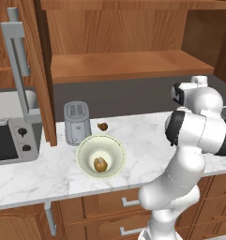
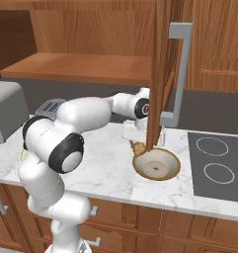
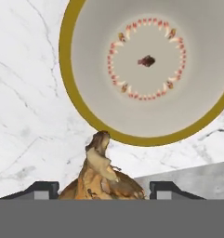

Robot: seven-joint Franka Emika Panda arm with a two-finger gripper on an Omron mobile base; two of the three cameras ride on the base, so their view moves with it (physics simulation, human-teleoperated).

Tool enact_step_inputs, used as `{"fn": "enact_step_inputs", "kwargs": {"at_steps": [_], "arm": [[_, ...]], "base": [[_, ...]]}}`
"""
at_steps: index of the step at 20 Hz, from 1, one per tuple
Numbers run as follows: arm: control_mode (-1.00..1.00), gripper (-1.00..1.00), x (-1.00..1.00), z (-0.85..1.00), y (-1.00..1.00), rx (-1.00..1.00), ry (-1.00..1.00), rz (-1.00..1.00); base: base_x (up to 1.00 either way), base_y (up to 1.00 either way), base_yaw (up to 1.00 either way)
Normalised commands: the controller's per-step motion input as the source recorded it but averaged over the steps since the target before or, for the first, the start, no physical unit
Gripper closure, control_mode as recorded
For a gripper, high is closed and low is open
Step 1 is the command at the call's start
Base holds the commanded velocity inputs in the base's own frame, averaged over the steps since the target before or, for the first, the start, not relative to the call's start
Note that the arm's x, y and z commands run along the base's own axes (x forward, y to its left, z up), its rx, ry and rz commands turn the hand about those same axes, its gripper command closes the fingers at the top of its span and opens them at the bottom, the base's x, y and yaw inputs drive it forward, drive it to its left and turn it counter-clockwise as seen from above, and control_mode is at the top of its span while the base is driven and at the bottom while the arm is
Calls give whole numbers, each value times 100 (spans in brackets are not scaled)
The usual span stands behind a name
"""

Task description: Pick both bowls and place them on the counter. Then place the onion in one bowl and place the hotdog bun in the other bowl.

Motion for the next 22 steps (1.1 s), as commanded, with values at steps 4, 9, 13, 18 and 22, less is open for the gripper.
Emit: {"fn": "enact_step_inputs", "kwargs": {"at_steps": [4, 9, 13, 18, 22], "arm": [[-100, 100, 8, -34, -41, 0, 3, -8], [-100, 100, 0, -63, -17, 0, -2, -6], [-100, 100, 9, -44, -12, 0, 0, -6], [-100, 100, 24, -23, -9, 0, 0, -5], [-100, 100, 12, -16, -4, 1, 0, -3]], "base": [[0, 0, 0], [0, 0, 0], [0, 0, 0], [0, 0, 0], [0, 0, 0]]}}
